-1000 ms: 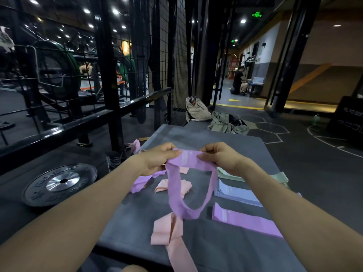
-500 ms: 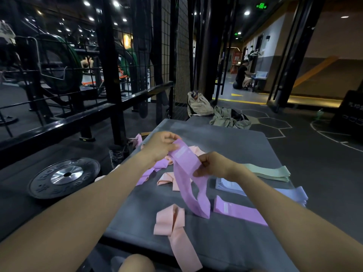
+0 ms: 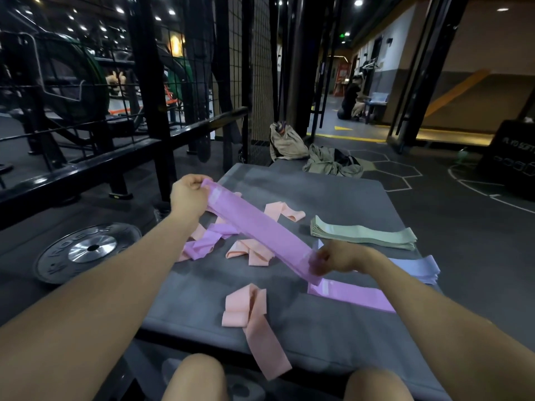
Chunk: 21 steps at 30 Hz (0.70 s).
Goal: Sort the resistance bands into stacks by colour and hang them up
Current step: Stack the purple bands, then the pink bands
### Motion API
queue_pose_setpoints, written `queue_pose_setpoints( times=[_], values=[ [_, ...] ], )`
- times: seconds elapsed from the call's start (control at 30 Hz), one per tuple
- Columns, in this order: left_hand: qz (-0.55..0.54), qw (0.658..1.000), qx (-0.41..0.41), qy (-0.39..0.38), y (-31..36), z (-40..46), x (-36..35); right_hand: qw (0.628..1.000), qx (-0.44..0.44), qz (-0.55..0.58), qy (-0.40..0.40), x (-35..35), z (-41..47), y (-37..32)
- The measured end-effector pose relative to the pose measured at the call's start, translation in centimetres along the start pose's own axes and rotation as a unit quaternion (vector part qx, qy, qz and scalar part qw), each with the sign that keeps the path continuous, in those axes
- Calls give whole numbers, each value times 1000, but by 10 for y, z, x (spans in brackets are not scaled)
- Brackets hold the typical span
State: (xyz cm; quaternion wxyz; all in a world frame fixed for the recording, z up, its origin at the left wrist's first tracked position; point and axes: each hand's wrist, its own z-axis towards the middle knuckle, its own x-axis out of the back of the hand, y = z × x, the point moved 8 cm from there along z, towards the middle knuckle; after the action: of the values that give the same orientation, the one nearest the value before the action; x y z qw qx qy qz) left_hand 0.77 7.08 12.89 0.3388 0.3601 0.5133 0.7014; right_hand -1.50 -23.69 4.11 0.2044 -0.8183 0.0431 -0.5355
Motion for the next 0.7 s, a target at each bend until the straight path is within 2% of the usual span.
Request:
queue_pose_setpoints(
  times=[0.13, 0.2, 0.3, 0.4, 0.6, 0.63, 0.7],
  values=[
    [31, 999, 13, 30, -11, -7, 1, 997, -9, -1, 82, 17, -5, 10],
    [46, 998, 19, 34, -15, -13, -1, 989, -20, 77, 125, 24, -5, 17],
    [59, 998, 23, 24, -21, -17, -6, 971, -61, 177, 147, 25, -9, 37],
    [54, 998, 14, 9, -21, -25, -17, 976, -53, 147, 154, 24, -11, 44],
    [69, 998, 4, -1, -21, -40, -37, 968, -25, 44, 244, 39, -23, 55],
    [69, 998, 8, -7, -24, -40, -40, 967, -29, 50, 247, 39, -26, 59],
    [67, 997, 11, -25, -30, -41, -48, 963, -40, 142, 225, 32, -35, 69]
  ],
)
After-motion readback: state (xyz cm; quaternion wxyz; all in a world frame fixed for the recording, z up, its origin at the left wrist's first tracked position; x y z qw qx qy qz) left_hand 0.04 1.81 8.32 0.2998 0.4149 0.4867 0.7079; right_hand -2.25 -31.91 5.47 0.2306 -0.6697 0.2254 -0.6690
